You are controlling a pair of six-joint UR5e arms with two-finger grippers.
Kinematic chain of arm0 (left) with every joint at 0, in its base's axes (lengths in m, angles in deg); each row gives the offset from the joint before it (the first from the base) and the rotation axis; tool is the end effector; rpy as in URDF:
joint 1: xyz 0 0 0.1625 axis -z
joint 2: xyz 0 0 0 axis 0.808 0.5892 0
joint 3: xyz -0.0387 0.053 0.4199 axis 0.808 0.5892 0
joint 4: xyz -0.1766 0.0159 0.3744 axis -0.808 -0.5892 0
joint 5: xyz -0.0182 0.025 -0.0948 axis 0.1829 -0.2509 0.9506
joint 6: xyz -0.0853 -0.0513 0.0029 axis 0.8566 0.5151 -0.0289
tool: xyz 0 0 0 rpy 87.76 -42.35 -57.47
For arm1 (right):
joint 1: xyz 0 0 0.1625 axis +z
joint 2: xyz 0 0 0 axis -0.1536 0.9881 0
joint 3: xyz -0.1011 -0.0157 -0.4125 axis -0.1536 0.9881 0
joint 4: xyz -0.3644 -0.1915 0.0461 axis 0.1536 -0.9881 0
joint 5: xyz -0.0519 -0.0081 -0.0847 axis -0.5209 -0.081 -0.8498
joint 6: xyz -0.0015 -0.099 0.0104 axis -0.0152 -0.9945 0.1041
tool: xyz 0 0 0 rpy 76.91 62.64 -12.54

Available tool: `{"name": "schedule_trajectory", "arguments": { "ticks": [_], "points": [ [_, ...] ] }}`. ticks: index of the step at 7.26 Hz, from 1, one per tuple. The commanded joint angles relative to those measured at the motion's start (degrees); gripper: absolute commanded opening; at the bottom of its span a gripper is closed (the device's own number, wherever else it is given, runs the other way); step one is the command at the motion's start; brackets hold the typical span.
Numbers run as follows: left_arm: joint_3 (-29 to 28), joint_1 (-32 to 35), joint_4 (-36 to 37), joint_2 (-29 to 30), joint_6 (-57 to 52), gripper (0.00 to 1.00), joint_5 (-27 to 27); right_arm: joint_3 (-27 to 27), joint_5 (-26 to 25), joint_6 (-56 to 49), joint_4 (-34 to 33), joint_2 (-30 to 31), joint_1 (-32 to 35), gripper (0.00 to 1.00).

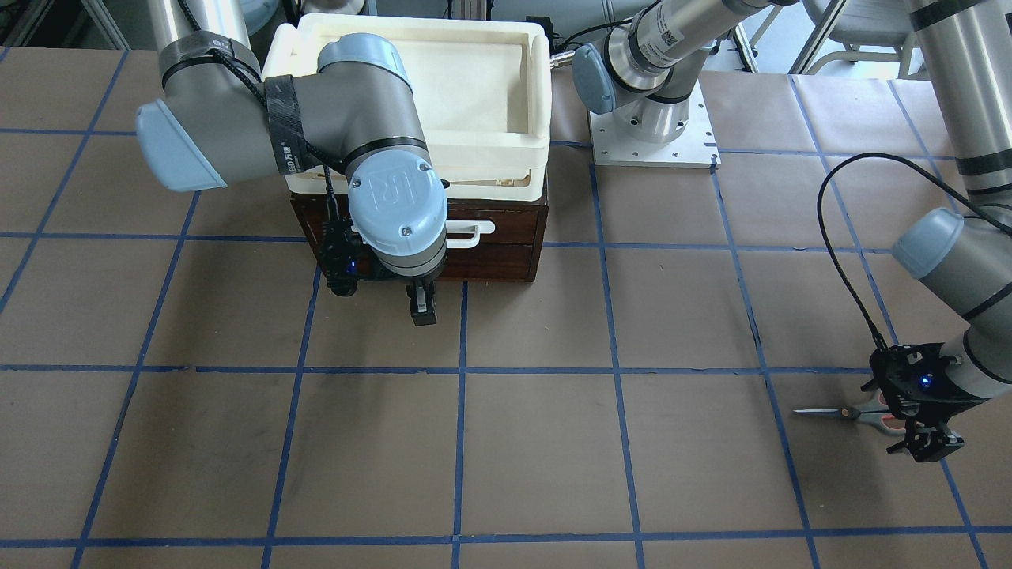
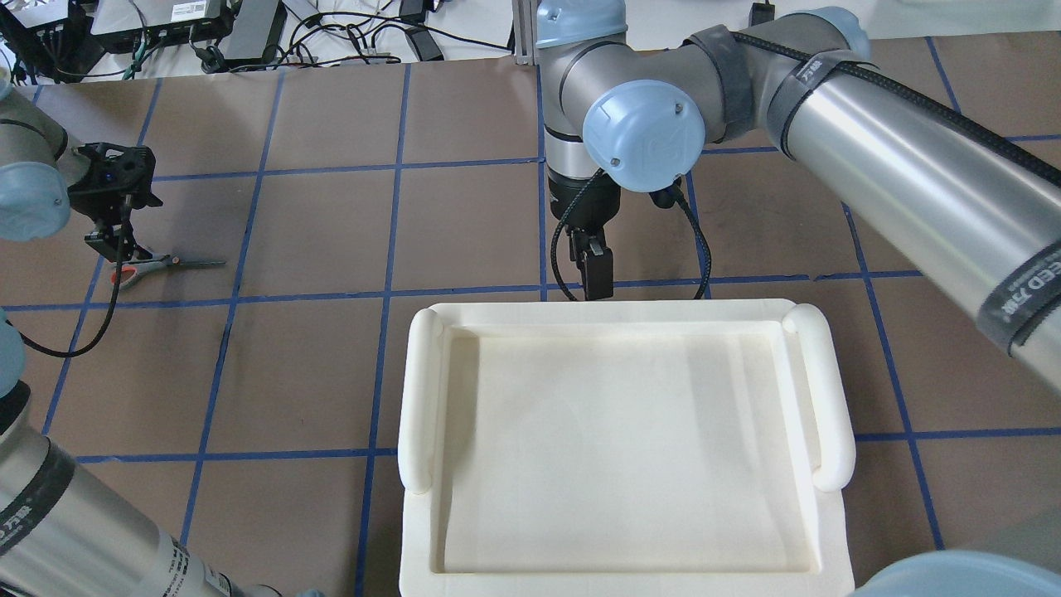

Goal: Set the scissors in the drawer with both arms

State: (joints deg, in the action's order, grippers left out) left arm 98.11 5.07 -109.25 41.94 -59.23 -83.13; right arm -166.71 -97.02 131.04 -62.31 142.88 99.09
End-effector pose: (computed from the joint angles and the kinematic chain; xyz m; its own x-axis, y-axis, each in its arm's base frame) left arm 0.2268 -0.6408 0.2119 -0.0241 0.9983 -0.0527 0.9997 0.0241 -0.0007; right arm 0.3195 -0.5300 0.3109 -0.1349 0.9291 0.3443 0.9904 0.1373 0.0176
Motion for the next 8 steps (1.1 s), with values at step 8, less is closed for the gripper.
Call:
{"name": "schedule_trajectory", "arguments": {
  "ticks": [8],
  "points": [
    [1.39, -1.49, 0.45, 2.54, -4.75, 1.0, -0.29, -1.37, 1.78, 2.85, 0.8, -0.36, 0.01, 1.0]
  ]
}}
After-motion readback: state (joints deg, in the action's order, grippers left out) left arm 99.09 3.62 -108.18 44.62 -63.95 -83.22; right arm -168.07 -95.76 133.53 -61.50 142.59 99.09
